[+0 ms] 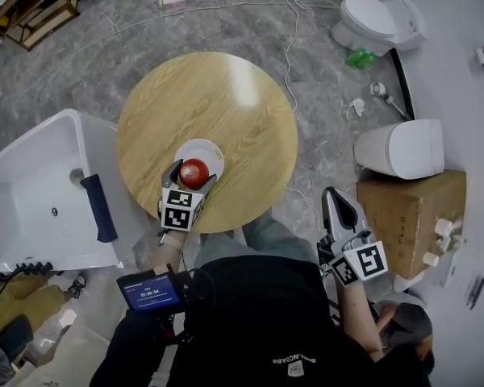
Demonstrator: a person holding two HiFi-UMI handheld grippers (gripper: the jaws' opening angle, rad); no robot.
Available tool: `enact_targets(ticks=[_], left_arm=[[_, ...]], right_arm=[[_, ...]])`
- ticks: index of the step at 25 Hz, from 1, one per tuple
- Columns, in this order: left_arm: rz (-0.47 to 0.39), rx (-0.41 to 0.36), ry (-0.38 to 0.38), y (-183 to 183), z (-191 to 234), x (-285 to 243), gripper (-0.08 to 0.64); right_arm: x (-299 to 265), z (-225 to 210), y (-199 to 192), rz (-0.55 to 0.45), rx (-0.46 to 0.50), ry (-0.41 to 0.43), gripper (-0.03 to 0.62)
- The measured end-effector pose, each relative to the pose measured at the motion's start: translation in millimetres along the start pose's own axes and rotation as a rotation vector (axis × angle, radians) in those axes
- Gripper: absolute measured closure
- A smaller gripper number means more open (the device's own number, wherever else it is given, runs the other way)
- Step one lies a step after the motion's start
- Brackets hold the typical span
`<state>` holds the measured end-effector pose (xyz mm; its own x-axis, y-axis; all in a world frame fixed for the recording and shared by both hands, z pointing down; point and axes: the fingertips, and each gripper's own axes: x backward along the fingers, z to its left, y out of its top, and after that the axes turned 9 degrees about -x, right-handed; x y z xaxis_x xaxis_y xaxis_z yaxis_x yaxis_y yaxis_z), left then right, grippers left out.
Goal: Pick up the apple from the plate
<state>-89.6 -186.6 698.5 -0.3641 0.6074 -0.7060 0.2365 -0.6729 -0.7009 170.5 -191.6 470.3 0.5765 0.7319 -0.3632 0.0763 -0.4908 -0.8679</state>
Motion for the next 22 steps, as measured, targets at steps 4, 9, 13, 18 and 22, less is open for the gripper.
enact_targets(ticks=[4,9,13,18,22], left_arm=[[-0.062,0.018,0.036,30,1,20,0.129],[-0.135,0.042,0.112,64,10,52,0.129],[-0.193,0.076,0.171,85,16,82,0.129],[-0.284,0.117,0.264,109,18,129,0.129],[-0.352,0.140,0.318,117,13,169,0.129]], right_arm=[[-9,0,8,0.000,0.015,0.049,0.589],[-29,4,21,0.001,0.031,0.138,0.589],[-46,13,30,0.006,0.048,0.215,0.589],[-71,33,41,0.019,0.077,0.342,0.589],[-82,57,45,0.027,0.098,0.425,0.589]])
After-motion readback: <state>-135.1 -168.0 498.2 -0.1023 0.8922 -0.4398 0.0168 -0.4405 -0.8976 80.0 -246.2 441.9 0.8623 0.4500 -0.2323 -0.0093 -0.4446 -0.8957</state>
